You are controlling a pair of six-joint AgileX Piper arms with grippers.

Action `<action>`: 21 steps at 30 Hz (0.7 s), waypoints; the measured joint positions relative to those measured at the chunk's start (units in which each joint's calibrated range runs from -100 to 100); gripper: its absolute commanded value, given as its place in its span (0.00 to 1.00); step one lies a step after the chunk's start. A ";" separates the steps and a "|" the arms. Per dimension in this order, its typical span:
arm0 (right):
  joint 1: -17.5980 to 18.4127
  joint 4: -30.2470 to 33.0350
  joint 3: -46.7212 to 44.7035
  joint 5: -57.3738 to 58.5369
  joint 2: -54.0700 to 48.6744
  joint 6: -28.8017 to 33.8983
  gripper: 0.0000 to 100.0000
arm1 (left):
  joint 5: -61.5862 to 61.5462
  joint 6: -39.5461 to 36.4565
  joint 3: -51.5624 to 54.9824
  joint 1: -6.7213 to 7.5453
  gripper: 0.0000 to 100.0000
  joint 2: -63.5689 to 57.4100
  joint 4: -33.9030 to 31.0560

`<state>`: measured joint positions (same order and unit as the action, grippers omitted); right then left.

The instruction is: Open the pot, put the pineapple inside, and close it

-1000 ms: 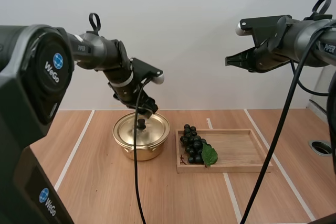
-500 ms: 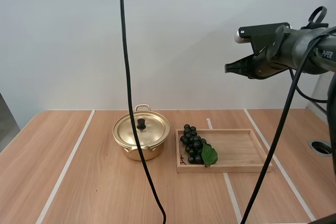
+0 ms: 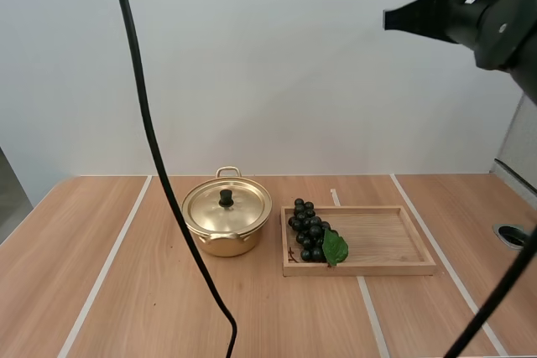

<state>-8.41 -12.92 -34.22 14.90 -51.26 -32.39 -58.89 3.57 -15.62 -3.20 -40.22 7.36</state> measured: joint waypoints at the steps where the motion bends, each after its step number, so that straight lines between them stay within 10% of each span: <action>1: 0.00 0.00 0.00 0.00 -1.25 -0.99 0.00 | 0.00 -1.64 0.00 0.00 0.01 -0.83 -0.92; 15: 0.00 -0.93 0.00 1.92 -21.61 -11.34 0.00 | 3.55 -11.97 13.58 0.00 0.00 -19.28 -10.80; 21: 0.60 -11.12 -0.41 7.22 -25.99 -11.90 0.00 | 13.18 -12.06 29.91 0.00 0.00 -29.89 -14.08</action>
<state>-7.81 -24.05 -34.63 22.12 -77.26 -44.29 -45.71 -8.48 14.29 -3.20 -70.11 -6.72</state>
